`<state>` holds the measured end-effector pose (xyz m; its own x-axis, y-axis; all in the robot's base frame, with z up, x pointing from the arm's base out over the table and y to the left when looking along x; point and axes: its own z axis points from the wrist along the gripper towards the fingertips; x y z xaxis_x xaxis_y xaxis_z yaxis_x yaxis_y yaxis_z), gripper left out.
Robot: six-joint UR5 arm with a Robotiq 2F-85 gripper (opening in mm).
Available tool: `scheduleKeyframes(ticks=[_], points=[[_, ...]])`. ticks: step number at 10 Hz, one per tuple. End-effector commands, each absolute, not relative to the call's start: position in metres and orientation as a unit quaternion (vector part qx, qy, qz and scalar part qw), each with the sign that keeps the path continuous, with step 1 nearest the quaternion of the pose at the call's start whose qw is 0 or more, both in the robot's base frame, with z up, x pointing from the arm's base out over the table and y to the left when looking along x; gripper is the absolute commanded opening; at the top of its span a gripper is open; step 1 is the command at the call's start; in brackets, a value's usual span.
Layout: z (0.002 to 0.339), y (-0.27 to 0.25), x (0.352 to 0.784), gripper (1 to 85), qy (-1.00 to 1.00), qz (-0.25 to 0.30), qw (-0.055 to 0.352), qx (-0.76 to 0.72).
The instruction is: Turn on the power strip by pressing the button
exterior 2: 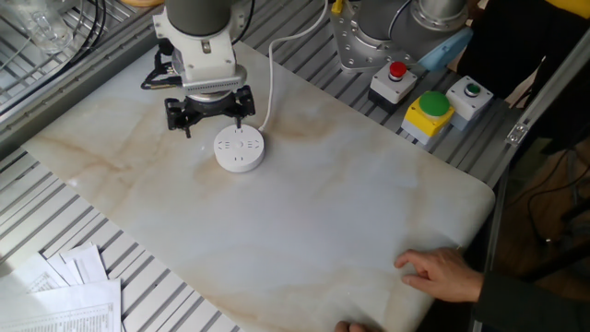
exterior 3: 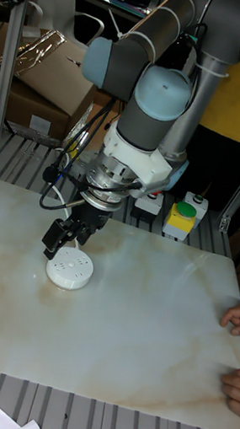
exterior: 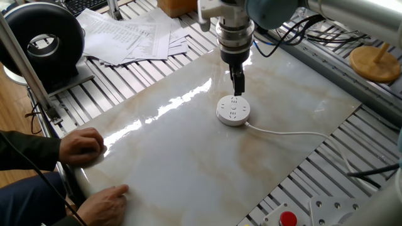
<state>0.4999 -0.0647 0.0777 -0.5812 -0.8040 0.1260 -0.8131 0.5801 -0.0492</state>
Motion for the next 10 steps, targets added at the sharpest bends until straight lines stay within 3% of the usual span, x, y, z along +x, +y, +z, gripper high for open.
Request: scheduleKeyframes(ticks=[1, 6, 10], points=[[0.092, -0.052, 0.502, 85.0, -0.890, 0.019, 0.040, 0.454], [0.096, -0.056, 0.503, 85.0, -0.876, 0.025, 0.045, 0.480], [0.095, -0.051, 0.513, 85.0, -0.885, 0.026, 0.025, 0.464]])
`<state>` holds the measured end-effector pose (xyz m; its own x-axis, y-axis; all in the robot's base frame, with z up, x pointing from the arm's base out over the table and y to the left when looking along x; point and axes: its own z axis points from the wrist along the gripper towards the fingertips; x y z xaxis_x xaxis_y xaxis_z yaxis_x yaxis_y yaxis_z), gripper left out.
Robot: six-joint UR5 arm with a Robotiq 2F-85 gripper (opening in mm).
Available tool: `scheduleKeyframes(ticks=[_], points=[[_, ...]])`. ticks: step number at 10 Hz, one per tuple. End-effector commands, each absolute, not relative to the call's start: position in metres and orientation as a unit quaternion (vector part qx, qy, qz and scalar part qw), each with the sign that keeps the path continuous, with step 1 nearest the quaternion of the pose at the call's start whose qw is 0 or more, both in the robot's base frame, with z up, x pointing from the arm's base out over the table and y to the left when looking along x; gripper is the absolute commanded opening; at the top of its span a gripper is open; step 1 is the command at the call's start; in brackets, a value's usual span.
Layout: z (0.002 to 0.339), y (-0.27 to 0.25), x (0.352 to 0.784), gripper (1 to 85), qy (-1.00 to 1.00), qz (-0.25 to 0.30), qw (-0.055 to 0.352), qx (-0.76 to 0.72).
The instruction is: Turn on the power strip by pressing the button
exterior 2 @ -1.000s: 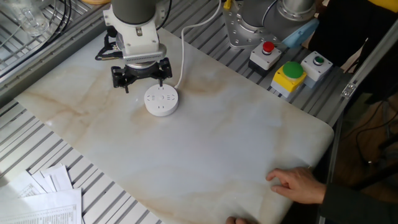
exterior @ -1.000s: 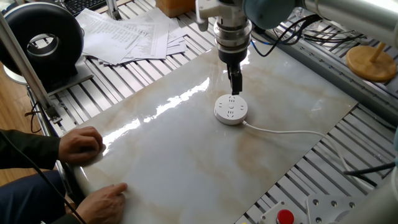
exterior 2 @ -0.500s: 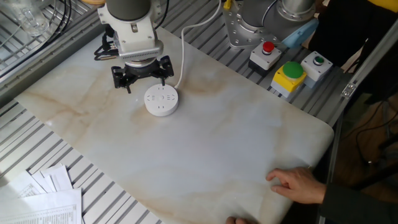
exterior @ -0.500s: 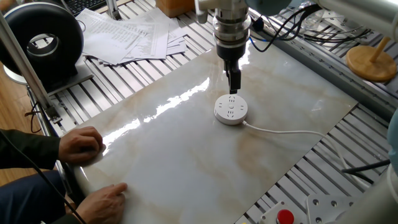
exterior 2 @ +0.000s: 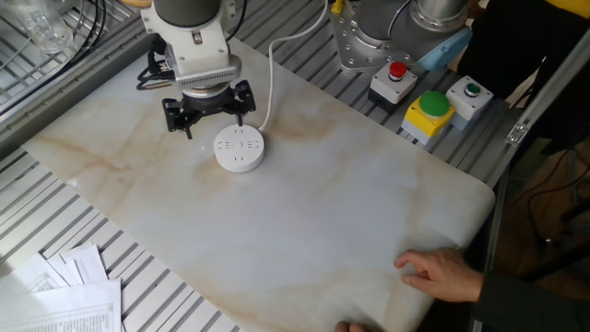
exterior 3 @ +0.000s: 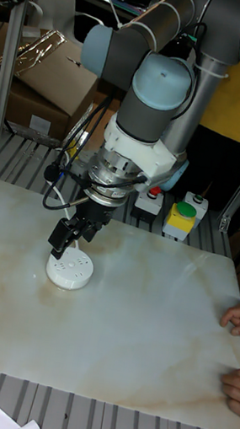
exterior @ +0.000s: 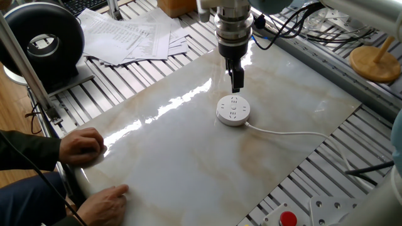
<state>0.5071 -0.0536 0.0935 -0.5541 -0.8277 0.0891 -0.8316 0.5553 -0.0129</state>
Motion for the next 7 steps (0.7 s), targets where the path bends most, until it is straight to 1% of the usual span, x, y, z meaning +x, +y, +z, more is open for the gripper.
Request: scheduleKeyframes(ticks=[1, 2, 4, 7], points=[[0.095, -0.058, 0.515, 85.0, -0.886, 0.041, 0.026, 0.461], [0.096, -0.064, 0.517, 85.0, -0.883, 0.053, 0.028, 0.465], [0.078, -0.063, 0.528, 85.0, -0.878, 0.053, 0.029, 0.475], [0.064, -0.071, 0.524, 85.0, -0.869, 0.053, 0.040, 0.490]])
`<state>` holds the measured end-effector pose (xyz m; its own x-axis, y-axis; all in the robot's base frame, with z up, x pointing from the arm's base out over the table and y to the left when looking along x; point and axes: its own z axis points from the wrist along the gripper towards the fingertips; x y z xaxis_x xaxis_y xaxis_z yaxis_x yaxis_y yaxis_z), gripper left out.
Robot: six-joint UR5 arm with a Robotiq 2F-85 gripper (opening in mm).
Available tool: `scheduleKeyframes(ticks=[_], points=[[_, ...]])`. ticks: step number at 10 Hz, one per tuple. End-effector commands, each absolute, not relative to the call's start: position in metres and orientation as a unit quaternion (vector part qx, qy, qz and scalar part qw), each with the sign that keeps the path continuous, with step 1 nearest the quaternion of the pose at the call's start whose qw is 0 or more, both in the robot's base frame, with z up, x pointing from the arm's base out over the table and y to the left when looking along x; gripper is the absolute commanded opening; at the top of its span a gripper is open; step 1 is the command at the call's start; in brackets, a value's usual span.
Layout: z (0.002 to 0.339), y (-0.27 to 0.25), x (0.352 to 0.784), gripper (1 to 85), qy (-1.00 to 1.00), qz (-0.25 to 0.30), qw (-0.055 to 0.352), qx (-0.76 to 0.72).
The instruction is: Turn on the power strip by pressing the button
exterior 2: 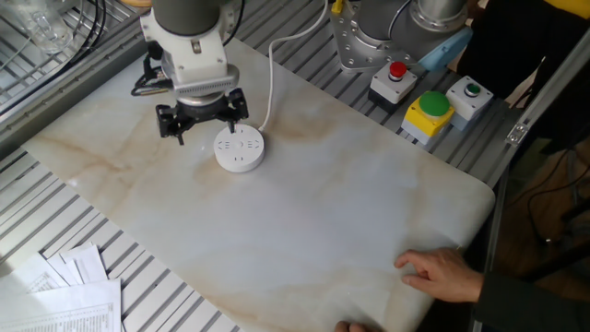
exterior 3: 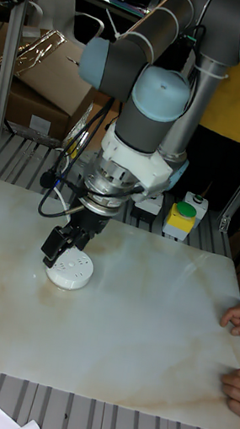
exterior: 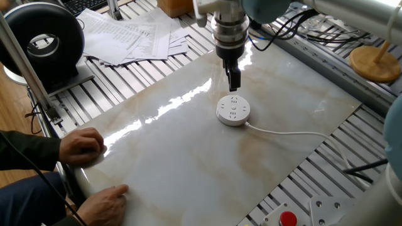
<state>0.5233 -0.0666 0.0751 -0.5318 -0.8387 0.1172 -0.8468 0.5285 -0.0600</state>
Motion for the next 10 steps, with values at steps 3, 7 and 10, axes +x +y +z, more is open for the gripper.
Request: scheduleKeyframes(ticks=[3, 7, 10], points=[[0.044, -0.072, 0.523, 85.0, -0.873, 0.037, 0.033, 0.485], [0.035, -0.070, 0.517, 85.0, -0.876, 0.025, 0.028, 0.482], [0.026, -0.065, 0.510, 85.0, -0.877, 0.017, 0.028, 0.480]])
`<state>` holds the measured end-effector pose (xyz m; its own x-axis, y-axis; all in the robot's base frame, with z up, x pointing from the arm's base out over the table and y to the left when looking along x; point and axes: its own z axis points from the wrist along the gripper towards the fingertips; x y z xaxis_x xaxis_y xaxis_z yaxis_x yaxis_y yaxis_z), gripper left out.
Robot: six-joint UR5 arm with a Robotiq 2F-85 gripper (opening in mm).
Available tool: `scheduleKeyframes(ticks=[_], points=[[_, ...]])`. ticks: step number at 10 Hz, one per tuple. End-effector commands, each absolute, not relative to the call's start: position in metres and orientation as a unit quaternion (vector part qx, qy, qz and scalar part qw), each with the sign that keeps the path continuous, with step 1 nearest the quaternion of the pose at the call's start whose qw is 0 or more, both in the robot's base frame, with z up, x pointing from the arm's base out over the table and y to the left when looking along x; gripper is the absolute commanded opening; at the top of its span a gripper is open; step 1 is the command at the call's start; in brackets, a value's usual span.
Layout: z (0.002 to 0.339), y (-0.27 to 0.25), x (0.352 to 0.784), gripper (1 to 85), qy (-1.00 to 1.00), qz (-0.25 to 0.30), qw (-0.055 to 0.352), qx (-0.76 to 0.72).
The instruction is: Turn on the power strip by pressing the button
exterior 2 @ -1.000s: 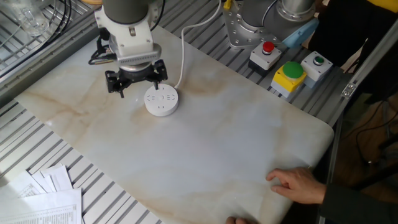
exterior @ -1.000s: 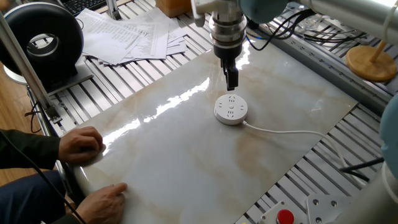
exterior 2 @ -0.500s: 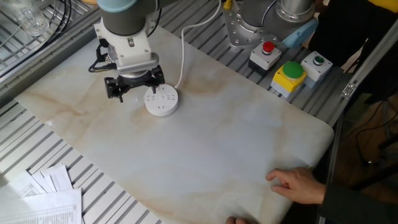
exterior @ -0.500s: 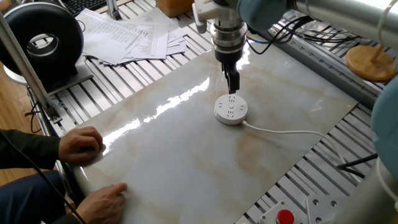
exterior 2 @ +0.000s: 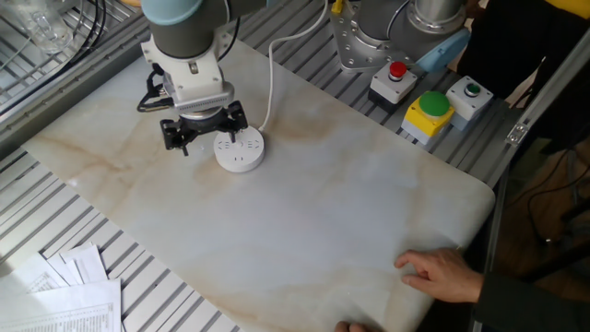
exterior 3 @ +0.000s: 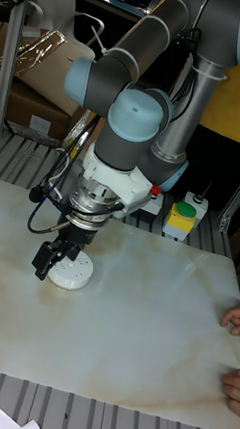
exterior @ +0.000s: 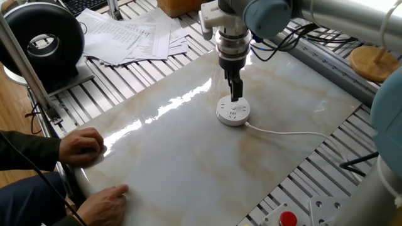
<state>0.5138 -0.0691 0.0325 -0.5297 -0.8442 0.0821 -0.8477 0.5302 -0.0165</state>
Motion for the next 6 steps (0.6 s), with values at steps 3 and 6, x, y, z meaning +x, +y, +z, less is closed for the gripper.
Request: scheduleKeyframes(ticks=[3, 6], points=[[0.0201, -0.0641, 0.5070, 85.0, -0.877, 0.020, 0.026, 0.480], [0.0196, -0.0654, 0.5078, 85.0, -0.876, 0.022, 0.026, 0.482]])
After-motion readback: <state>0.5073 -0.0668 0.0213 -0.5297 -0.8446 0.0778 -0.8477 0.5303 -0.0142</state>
